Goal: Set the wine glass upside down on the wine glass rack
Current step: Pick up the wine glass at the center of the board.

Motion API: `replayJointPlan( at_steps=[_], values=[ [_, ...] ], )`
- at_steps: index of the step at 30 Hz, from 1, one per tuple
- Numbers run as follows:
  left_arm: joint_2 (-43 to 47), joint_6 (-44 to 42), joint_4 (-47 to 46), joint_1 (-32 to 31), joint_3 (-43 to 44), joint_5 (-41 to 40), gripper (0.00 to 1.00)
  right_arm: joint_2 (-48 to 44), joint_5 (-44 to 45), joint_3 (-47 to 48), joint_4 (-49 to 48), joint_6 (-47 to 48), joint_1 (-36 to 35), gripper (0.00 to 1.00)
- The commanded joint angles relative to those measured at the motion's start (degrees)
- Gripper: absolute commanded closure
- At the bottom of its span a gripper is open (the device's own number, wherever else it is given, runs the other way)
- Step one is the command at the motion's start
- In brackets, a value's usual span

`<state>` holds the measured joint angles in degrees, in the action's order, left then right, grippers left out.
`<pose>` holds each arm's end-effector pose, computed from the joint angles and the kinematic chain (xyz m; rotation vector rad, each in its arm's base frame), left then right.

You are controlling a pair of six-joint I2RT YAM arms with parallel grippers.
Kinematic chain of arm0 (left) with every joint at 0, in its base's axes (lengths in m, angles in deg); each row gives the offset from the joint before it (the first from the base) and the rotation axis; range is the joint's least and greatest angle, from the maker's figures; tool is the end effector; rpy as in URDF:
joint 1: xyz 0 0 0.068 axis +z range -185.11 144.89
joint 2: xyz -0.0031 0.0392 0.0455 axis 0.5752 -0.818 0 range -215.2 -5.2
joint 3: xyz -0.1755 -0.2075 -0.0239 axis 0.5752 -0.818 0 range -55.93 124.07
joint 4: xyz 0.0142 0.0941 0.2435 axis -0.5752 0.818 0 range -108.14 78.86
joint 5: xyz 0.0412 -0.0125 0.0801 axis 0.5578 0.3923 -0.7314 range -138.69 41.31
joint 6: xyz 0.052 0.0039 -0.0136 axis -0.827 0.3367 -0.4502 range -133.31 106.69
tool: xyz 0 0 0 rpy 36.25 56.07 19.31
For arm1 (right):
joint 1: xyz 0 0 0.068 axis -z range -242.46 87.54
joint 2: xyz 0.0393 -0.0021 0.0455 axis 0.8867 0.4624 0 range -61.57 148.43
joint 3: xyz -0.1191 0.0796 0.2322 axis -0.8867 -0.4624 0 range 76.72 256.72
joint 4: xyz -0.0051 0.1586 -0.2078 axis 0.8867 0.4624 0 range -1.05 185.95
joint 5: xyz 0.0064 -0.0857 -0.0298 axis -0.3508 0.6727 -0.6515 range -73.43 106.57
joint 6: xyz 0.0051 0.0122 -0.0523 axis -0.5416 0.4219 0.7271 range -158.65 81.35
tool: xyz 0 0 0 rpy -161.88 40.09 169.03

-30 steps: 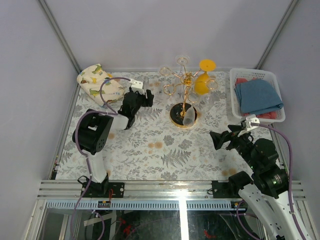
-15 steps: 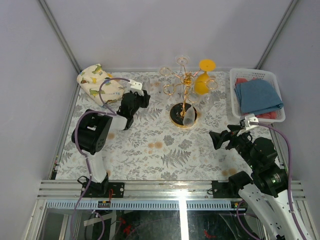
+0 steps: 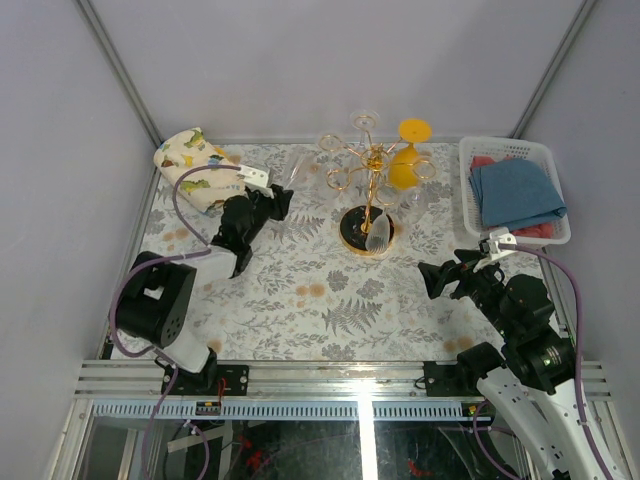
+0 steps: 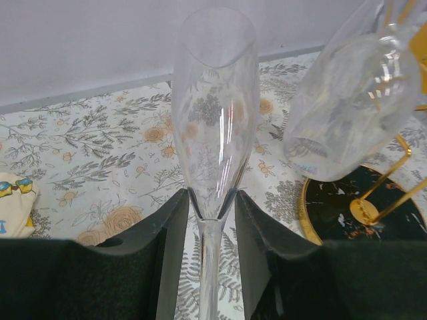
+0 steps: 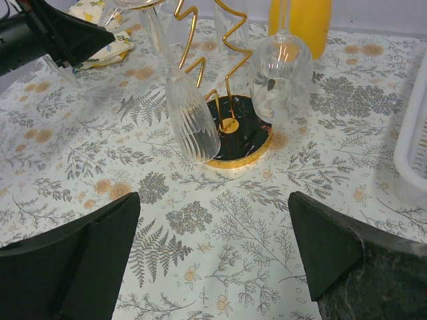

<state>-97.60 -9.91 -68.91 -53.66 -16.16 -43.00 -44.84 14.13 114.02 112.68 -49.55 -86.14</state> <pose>0.3182 -0.1105 0.2155 0.2897 1.5897 -0.3763 0.0773 0.0355 0.3257 -0.2166 1.6347 0.4973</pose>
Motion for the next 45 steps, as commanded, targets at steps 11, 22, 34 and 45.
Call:
replayJointPlan(
  at_steps=[11,22,34,45],
  values=[
    [8.22,3.14,-5.02,0.35,-7.3,1.96,0.72,0.67,0.13,0.06,-2.83,0.53,-0.14,0.0],
    [22.19,9.05,3.6,0.34,-11.73,3.46,0.98,0.58,0.85,0.42,-2.49,0.48,-0.13,0.0],
    [45.52,19.73,21.61,0.69,-13.71,0.69,1.0,3.07,-6.72,2.99,-1.8,0.96,-0.11,0.01],
    [54.33,23.91,35.99,0.8,-6.38,5.36,1.0,7.99,-14.16,4.96,-1.59,-1.07,-0.08,0.01]
  ],
)
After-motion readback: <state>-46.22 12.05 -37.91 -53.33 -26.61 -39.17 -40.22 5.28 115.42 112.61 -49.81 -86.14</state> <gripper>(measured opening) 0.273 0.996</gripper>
